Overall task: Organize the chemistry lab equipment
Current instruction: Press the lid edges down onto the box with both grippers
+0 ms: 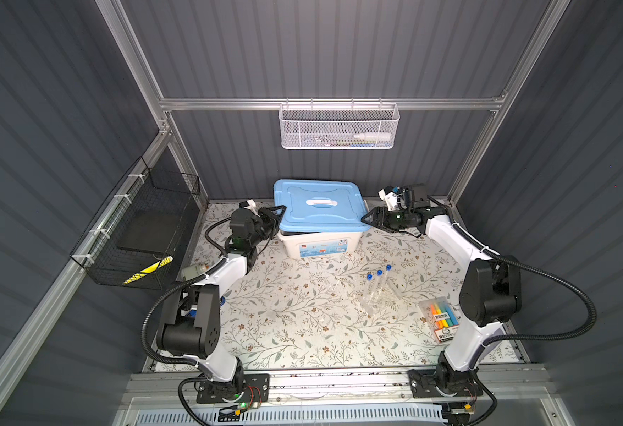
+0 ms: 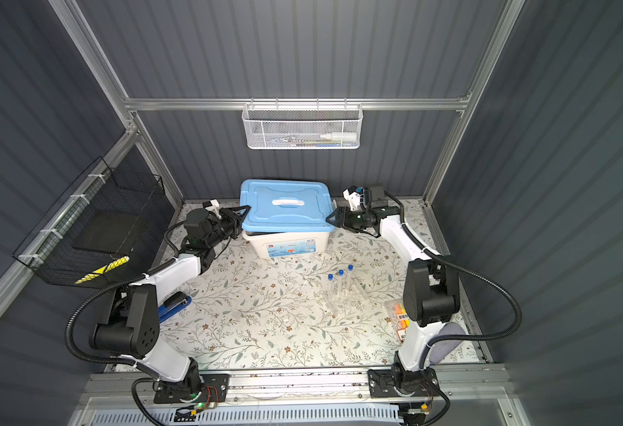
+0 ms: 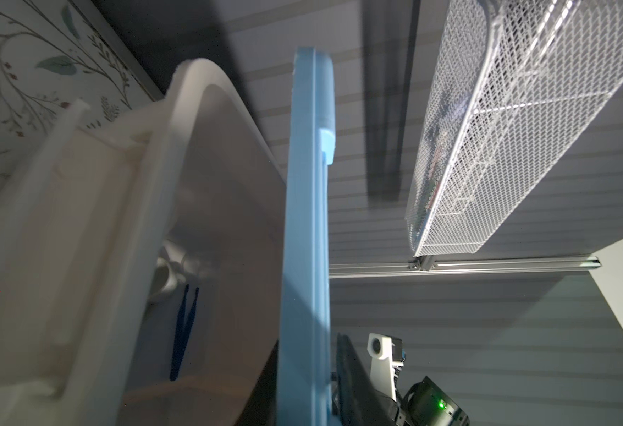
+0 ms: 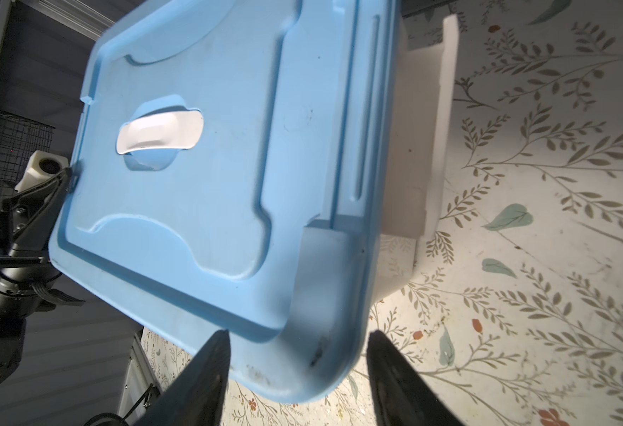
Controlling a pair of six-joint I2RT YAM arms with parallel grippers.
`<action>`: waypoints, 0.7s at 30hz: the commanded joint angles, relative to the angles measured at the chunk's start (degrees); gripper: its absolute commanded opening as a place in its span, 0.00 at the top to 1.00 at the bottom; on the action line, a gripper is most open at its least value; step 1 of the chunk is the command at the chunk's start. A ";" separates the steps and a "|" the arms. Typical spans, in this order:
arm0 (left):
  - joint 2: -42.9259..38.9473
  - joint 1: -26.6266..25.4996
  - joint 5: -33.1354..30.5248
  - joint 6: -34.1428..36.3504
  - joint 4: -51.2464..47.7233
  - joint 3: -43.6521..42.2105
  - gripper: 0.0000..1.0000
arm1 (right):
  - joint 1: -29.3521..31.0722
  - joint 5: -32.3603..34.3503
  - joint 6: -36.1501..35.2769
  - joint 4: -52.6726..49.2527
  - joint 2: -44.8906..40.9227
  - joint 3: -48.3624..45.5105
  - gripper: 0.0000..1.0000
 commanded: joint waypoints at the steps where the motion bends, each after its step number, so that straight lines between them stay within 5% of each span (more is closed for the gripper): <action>1: -3.21 0.27 -2.02 5.01 -5.46 0.55 0.71 | -0.01 -1.86 1.63 1.69 1.40 1.36 0.40; 21: -6.64 0.27 -6.37 16.78 -25.30 5.71 0.49 | 1.90 0.24 0.14 -1.33 3.29 4.49 0.44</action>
